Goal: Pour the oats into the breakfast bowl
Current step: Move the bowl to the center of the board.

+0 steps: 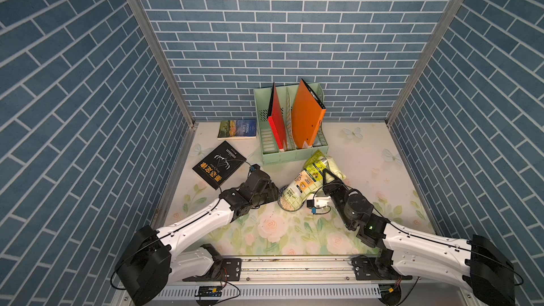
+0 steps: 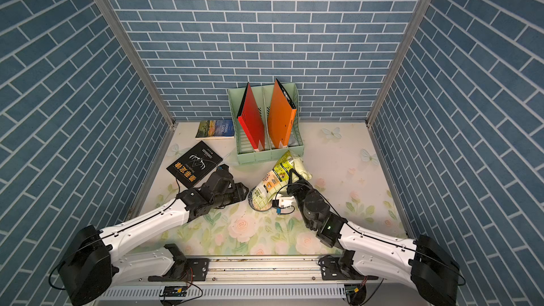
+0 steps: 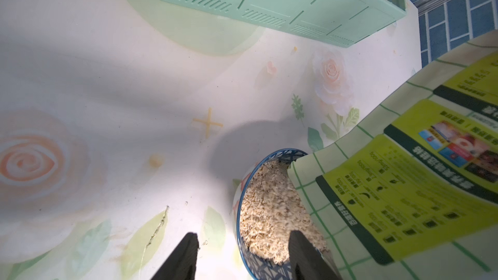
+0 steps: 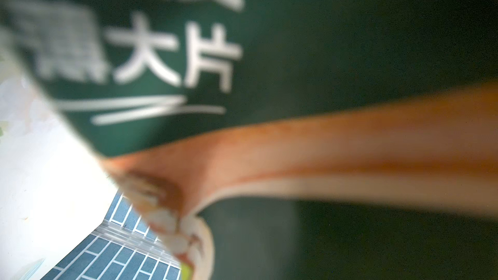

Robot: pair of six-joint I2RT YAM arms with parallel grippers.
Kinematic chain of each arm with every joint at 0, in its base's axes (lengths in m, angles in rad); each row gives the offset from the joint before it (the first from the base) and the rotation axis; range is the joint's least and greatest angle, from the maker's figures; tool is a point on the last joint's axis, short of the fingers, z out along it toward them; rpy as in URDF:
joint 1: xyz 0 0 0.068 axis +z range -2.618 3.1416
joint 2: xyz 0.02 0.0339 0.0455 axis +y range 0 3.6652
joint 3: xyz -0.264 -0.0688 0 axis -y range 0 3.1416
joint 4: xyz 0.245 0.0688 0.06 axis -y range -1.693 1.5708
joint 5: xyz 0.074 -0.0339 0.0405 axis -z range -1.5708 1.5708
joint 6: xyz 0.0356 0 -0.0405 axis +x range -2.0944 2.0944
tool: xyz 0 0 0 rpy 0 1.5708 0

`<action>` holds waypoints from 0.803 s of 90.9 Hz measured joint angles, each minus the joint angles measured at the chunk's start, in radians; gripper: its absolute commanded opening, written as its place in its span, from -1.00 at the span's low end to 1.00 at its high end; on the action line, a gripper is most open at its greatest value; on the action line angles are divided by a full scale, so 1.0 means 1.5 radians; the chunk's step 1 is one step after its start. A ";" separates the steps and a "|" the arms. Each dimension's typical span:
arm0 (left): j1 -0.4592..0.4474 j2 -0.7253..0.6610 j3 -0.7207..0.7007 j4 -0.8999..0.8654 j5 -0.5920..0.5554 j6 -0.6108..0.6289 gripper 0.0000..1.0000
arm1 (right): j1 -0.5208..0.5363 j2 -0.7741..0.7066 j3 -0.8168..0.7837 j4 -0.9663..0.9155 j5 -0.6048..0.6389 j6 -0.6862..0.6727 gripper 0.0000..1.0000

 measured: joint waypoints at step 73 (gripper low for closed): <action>0.000 -0.001 0.000 0.000 0.000 0.000 0.20 | -0.002 0.006 0.011 0.004 -0.004 0.000 -1.00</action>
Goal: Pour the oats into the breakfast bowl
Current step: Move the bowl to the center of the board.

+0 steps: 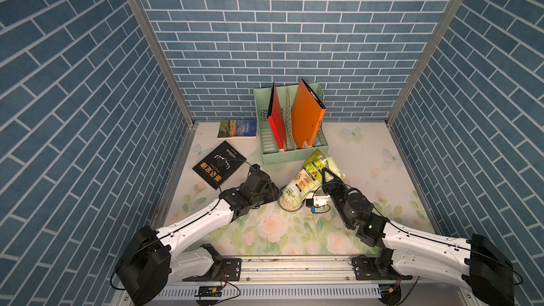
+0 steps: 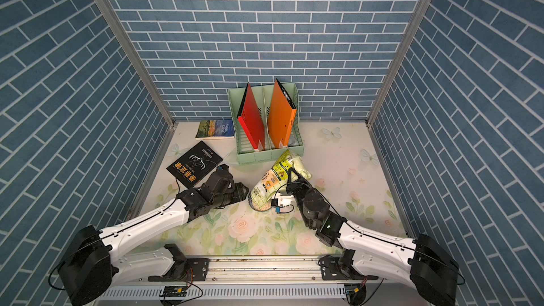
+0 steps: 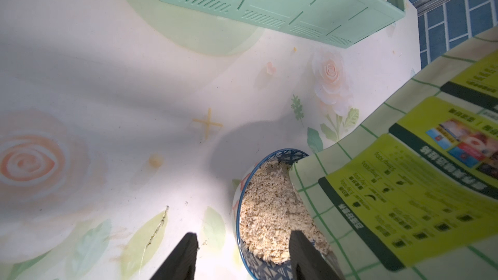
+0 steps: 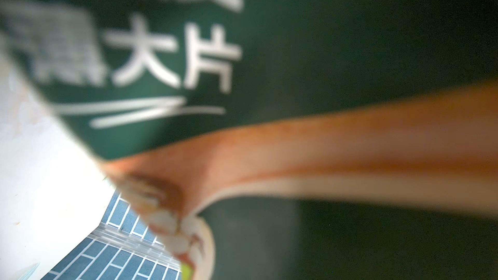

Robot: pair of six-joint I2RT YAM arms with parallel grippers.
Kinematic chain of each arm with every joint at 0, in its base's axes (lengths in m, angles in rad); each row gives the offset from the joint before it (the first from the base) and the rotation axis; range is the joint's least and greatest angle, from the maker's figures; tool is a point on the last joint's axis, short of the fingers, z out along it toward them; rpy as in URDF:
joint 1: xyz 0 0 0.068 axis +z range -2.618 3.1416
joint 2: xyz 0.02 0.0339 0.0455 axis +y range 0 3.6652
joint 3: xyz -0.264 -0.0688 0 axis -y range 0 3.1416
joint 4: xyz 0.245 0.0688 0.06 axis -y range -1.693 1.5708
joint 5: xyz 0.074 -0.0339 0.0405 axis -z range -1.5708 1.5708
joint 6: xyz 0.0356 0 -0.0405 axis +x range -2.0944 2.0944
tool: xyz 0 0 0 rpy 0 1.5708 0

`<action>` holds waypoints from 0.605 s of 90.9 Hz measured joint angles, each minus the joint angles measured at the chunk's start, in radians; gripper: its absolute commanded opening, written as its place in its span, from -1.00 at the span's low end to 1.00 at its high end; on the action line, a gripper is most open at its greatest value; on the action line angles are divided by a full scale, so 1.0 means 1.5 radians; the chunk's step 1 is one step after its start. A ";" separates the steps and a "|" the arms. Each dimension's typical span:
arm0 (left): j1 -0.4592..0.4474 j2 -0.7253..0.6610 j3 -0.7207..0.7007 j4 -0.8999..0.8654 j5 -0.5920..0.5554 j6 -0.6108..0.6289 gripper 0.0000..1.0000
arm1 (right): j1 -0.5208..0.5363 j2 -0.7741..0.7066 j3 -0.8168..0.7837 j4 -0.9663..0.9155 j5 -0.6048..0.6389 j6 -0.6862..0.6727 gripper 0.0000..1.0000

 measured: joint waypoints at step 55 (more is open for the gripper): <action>0.001 0.000 0.000 0.000 -0.002 -0.001 0.20 | 0.009 -0.002 0.002 -0.007 0.000 0.001 -1.00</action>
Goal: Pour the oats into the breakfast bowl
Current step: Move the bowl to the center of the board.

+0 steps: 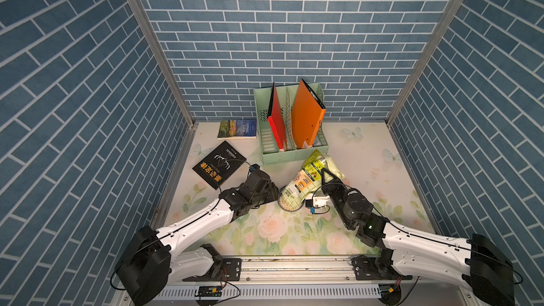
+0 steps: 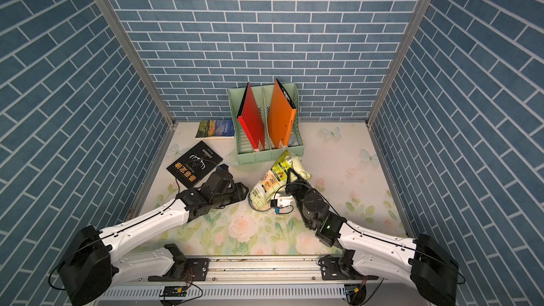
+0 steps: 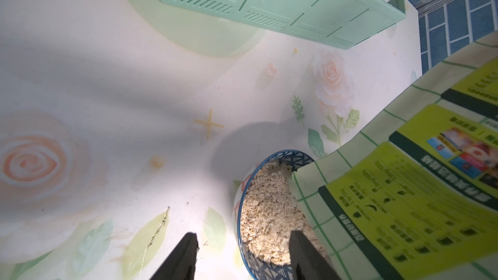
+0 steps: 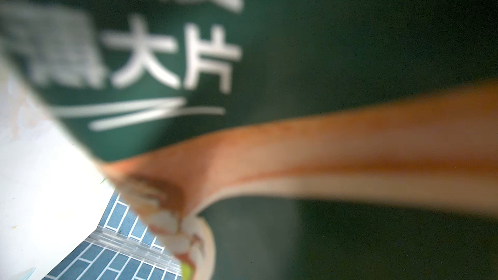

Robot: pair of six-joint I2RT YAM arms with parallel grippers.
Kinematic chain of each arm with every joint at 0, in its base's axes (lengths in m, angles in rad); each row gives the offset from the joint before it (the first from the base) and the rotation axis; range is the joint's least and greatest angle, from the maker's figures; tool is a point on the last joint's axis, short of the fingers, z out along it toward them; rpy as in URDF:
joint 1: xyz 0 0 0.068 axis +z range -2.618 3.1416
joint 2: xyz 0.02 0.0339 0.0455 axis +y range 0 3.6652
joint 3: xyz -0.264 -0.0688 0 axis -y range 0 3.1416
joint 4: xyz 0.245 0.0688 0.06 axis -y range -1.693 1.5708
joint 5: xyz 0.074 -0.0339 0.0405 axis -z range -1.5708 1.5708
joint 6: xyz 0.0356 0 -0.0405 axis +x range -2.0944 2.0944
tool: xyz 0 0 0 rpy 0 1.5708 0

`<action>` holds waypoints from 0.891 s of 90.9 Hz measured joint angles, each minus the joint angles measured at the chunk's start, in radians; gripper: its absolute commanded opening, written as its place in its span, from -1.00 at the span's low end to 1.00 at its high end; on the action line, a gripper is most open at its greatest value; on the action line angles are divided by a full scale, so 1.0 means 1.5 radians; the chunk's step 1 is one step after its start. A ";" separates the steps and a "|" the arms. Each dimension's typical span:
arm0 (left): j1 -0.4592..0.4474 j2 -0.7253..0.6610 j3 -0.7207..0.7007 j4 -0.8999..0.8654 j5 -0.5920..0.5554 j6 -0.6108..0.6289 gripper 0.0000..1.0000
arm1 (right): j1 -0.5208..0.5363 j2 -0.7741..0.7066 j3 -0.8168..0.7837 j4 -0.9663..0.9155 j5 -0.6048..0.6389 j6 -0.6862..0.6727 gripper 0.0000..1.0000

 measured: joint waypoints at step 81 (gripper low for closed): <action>0.001 -0.014 -0.010 0.002 -0.001 -0.002 0.20 | -0.015 -0.007 0.008 -0.001 0.008 0.003 -1.00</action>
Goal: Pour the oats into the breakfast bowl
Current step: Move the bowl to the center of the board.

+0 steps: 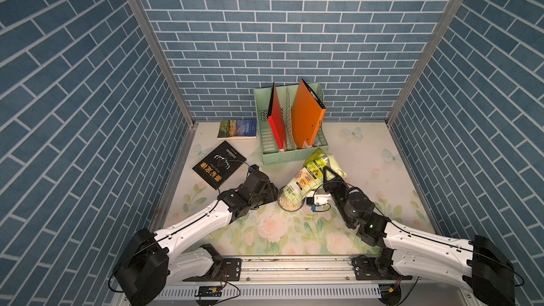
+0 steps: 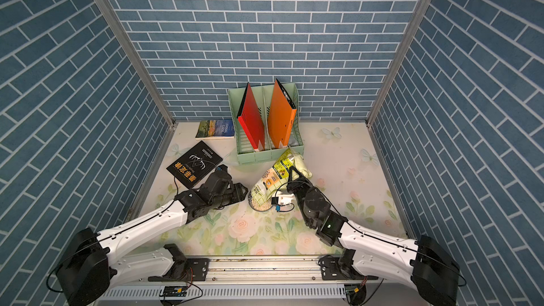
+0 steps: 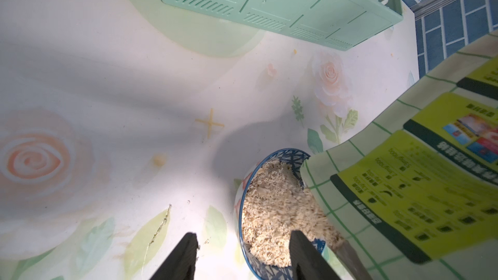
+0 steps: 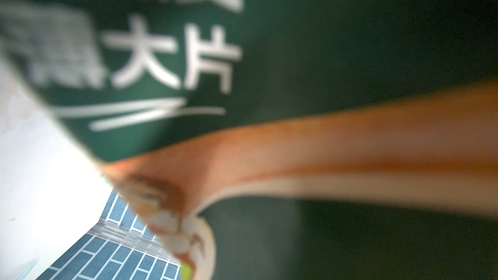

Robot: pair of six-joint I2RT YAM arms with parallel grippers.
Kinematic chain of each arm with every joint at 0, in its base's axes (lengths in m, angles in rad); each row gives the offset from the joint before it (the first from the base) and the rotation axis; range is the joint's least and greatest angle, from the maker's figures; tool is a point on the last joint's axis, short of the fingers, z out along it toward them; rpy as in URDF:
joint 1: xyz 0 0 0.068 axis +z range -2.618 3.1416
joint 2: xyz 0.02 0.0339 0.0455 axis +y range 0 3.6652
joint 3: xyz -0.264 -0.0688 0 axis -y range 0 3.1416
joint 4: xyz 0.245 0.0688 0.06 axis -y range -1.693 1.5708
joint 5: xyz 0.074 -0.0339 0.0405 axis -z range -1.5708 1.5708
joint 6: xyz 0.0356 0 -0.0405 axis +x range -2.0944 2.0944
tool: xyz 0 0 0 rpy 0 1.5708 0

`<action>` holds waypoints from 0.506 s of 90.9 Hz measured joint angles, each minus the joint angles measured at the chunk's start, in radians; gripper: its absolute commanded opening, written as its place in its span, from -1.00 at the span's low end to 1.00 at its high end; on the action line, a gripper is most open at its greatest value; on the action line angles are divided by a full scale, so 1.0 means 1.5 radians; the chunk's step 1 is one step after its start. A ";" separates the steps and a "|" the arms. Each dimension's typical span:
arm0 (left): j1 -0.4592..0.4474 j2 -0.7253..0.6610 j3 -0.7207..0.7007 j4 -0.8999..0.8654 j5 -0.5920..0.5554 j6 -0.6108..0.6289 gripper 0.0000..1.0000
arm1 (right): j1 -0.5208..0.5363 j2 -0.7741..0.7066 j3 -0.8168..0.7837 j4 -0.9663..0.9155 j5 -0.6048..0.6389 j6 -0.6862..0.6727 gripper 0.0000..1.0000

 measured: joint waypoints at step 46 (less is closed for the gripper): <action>0.001 0.000 -0.001 0.000 0.000 0.000 0.20 | 0.000 -0.011 -0.001 -0.042 0.003 0.045 -1.00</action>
